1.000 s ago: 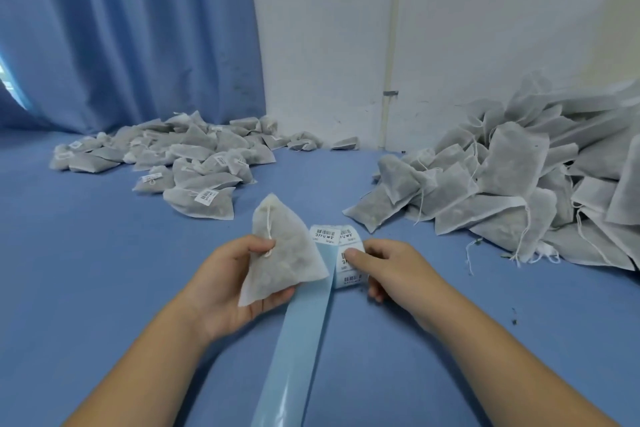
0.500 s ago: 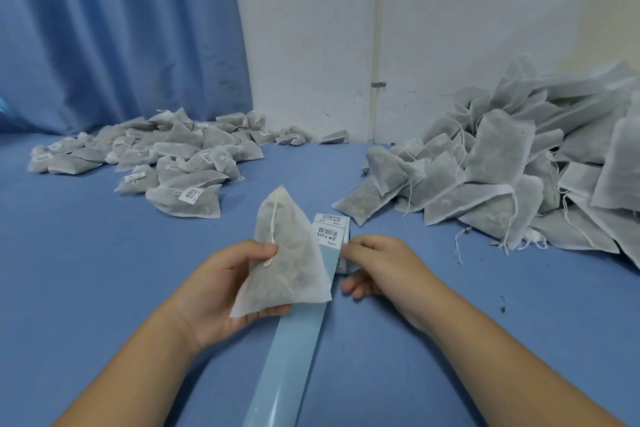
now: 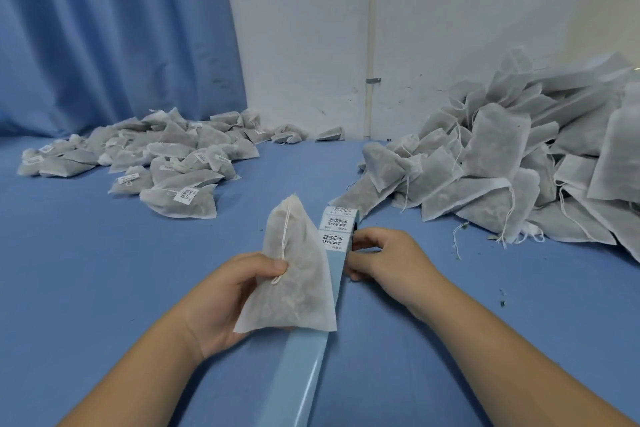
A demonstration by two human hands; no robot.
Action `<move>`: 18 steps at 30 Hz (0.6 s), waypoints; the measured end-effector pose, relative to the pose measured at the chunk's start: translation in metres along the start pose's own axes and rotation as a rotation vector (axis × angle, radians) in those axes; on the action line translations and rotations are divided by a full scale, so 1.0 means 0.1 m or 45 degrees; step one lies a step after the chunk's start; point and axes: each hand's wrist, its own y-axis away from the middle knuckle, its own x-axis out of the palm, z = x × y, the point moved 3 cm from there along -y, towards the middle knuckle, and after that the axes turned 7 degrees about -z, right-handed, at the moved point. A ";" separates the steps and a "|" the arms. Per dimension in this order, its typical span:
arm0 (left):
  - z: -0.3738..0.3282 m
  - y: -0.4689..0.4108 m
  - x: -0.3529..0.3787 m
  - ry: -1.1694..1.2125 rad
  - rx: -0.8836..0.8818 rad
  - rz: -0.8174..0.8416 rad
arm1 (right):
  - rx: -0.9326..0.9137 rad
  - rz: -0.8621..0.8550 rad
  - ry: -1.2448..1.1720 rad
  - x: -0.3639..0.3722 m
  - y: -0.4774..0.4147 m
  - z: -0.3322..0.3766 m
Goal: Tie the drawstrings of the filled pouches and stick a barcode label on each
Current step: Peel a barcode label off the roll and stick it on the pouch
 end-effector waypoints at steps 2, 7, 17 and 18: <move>0.01 -0.01 0.01 -0.005 -0.022 -0.008 | -0.027 -0.020 0.098 -0.03 0.00 0.01; 0.01 -0.02 0.01 0.024 -0.048 -0.037 | -0.508 -0.408 0.419 -0.15 0.12 0.25; 0.01 -0.01 0.05 0.006 -0.012 0.028 | -0.763 -0.075 0.765 0.07 0.27 0.31; 0.01 -0.02 0.05 -0.001 -0.008 0.028 | -0.760 -0.073 0.750 0.07 0.28 0.31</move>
